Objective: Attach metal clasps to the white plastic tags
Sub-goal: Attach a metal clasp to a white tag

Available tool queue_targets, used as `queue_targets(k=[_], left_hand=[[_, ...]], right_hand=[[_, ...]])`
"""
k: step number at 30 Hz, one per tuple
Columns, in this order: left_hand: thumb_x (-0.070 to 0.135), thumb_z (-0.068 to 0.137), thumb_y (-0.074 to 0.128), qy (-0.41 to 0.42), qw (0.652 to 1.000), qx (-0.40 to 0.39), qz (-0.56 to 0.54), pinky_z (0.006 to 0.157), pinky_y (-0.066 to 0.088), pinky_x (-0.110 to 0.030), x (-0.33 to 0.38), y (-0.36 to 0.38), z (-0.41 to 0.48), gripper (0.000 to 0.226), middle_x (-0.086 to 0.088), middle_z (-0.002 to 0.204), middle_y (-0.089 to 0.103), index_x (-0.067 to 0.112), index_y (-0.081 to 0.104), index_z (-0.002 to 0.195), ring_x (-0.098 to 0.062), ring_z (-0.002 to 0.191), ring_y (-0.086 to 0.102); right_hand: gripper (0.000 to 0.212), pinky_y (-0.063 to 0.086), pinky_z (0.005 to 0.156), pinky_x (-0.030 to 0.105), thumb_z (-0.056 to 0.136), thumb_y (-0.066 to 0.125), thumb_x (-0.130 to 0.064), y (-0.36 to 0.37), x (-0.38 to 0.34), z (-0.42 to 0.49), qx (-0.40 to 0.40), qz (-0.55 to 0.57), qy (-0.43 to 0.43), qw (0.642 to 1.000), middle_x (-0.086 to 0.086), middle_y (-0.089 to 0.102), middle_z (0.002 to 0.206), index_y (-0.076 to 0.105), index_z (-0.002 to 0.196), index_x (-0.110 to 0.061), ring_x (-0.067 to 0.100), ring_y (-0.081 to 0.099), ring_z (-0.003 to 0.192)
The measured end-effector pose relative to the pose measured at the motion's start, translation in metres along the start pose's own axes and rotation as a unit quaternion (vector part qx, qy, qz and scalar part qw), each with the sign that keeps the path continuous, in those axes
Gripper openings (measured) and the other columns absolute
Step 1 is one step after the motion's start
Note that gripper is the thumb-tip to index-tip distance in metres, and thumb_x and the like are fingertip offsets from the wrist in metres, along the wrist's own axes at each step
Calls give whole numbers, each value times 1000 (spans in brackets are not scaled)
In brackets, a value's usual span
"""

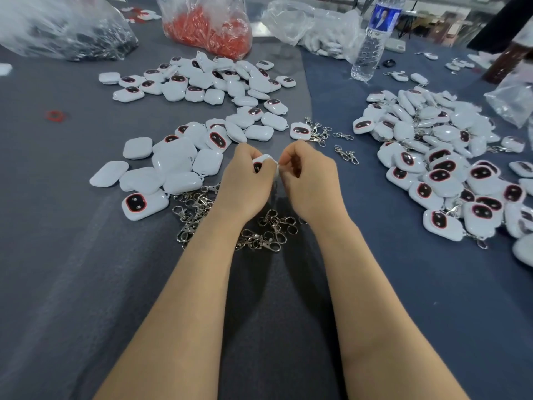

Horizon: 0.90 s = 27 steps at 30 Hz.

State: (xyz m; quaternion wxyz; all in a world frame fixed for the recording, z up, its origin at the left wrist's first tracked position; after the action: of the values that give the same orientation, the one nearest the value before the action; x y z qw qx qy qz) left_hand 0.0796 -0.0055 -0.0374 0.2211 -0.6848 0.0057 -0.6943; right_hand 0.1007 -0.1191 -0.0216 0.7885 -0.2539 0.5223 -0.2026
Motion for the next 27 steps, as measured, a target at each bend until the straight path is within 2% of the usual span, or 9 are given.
queue_targets(k=[4, 8, 13, 17, 20, 22, 23, 25, 27], left_hand=[[18, 91, 51, -23, 995, 7, -96, 54, 48, -27, 3, -1, 0, 4, -2, 76, 57, 15, 53, 92, -12, 57, 55], [14, 93, 51, -163, 904, -44, -394, 37, 38, -11, 1, 5, -3, 16, 6, 55, 56, 14, 58, 79, -1, 40, 46], [18, 96, 43, -234, 829, -151, -485, 28, 26, -9, 4, 15, -7, 21, 3, 60, 46, 9, 53, 80, -1, 33, 32], [18, 97, 47, -237, 816, -99, -518, 32, 31, -8, 0, 11, -4, 20, -1, 58, 50, 6, 55, 82, -2, 36, 36], [18, 96, 52, -181, 884, -19, -430, 37, 37, -11, -3, 1, -1, 14, 1, 59, 56, 11, 56, 85, -1, 39, 42], [19, 93, 56, -60, 977, 59, -194, 49, 43, -20, 2, -13, 0, 5, 7, 70, 56, 16, 56, 89, -7, 52, 49], [21, 92, 56, 25, 994, 89, -59, 59, 43, -24, 10, -17, -1, 3, 10, 73, 55, 18, 56, 91, -10, 62, 52], [24, 92, 56, 153, 976, 98, 119, 66, 38, -27, 22, -15, -8, 7, 12, 75, 53, 19, 57, 97, -15, 73, 51], [24, 93, 55, 207, 958, 82, 178, 67, 38, -29, 25, -9, -13, 11, 8, 81, 58, 18, 58, 101, -16, 78, 51]], right_hand=[[18, 38, 64, 11, 88, 55, -2, -4, -1, 0, 30, 70, 9, 997, -7, 56, 77, 58, 92, -19, 7, 48, 69], [11, 41, 73, 6, 93, 56, -13, -3, -1, 3, 32, 139, 39, 989, -11, 62, 90, 64, 97, -20, 3, 56, 87], [22, 49, 73, 24, 92, 57, -8, -9, -6, 2, 76, 233, 42, 969, -6, 61, 78, 56, 82, -28, 10, 57, 74], [21, 53, 79, 36, 91, 57, -8, -8, -6, 1, 67, 233, 49, 969, 4, 62, 81, 56, 80, -26, 19, 58, 78], [15, 45, 69, 14, 91, 58, -9, -8, -7, 1, 51, 147, 24, 988, 0, 61, 77, 58, 82, -22, 10, 54, 73], [12, 38, 60, 8, 90, 58, -10, -7, -6, 1, 39, 86, 14, 995, 1, 62, 75, 60, 82, -18, 5, 49, 65], [10, 37, 59, 9, 90, 58, -10, -6, -4, 1, 27, 60, 15, 998, 2, 62, 72, 60, 82, -16, 5, 47, 62], [9, 36, 56, 7, 90, 58, -10, -6, 0, 2, 0, 18, 24, 1000, -4, 58, 67, 60, 82, -13, 4, 45, 59], [11, 35, 56, 4, 90, 58, -11, -6, 5, 2, -14, -7, 33, 999, -10, 53, 67, 57, 80, -16, 2, 46, 61]])
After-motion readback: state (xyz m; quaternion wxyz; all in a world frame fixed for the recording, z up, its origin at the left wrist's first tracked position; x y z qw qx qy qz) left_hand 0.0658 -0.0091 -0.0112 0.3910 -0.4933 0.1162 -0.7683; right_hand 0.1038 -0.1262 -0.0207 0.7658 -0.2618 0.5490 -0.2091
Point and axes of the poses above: each hand's wrist, its own z-axis towards the middle knuckle, its own y-axis out of the palm, x = y × z, the point moved 5 cm from there along z, towards the middle knuckle
